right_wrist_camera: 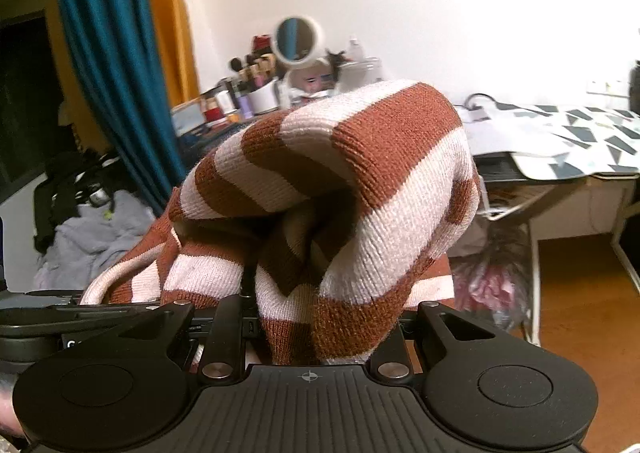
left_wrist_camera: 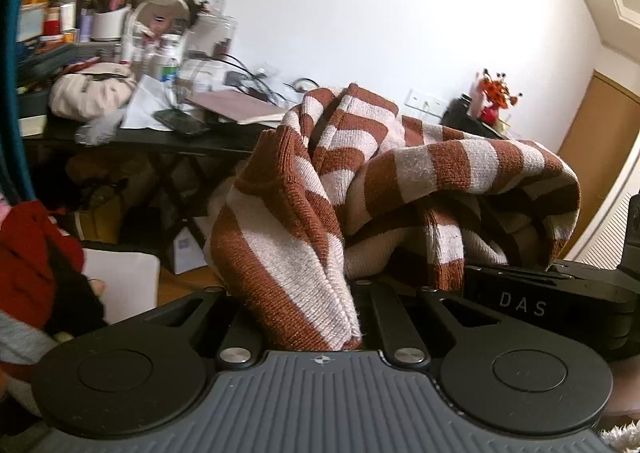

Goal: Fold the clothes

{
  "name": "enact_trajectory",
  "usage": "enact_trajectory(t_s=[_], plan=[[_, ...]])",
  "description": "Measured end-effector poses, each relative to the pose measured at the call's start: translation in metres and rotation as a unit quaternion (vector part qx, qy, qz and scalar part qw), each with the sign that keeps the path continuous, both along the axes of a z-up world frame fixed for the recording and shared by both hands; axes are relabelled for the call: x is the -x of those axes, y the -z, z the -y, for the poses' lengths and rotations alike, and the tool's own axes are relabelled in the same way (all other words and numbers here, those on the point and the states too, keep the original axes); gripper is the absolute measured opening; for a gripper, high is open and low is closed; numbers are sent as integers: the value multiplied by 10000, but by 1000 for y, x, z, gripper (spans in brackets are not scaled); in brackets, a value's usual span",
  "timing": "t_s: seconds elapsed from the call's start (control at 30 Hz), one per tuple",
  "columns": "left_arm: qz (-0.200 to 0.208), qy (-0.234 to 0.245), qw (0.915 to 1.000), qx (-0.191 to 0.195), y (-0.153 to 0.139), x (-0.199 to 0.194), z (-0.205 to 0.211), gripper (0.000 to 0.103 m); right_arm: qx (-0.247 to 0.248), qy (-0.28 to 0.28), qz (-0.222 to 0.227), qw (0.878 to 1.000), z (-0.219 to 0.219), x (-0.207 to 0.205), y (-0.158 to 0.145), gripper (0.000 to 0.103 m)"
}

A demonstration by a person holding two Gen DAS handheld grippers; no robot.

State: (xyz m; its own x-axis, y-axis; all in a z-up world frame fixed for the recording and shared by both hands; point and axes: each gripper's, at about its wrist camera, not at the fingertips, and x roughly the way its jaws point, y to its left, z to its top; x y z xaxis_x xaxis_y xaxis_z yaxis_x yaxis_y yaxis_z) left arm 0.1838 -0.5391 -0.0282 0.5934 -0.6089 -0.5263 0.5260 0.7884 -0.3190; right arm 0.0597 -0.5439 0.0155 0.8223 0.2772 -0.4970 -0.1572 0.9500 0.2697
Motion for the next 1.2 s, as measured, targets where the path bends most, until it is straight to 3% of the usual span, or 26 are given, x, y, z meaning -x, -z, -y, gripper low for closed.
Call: enact_trajectory(t_s=[0.33, 0.67, 0.87, 1.2], plan=[[-197, 449, 9988, -90, 11, -35, 72, 10, -101, 444, -180, 9988, 67, -24, 22, 21], [-271, 383, 9987, -195, 11, -126, 102, 10, -229, 349, -282, 9987, 80, -133, 32, 21], [-157, 632, 9975, -265, 10, -187, 131, 10, -262, 535, -146, 9981, 96, -195, 28, 21], [-327, 1166, 9923, -273, 26, -227, 223, 10, -271, 1100, -259, 9932, 178, -225, 43, 21]])
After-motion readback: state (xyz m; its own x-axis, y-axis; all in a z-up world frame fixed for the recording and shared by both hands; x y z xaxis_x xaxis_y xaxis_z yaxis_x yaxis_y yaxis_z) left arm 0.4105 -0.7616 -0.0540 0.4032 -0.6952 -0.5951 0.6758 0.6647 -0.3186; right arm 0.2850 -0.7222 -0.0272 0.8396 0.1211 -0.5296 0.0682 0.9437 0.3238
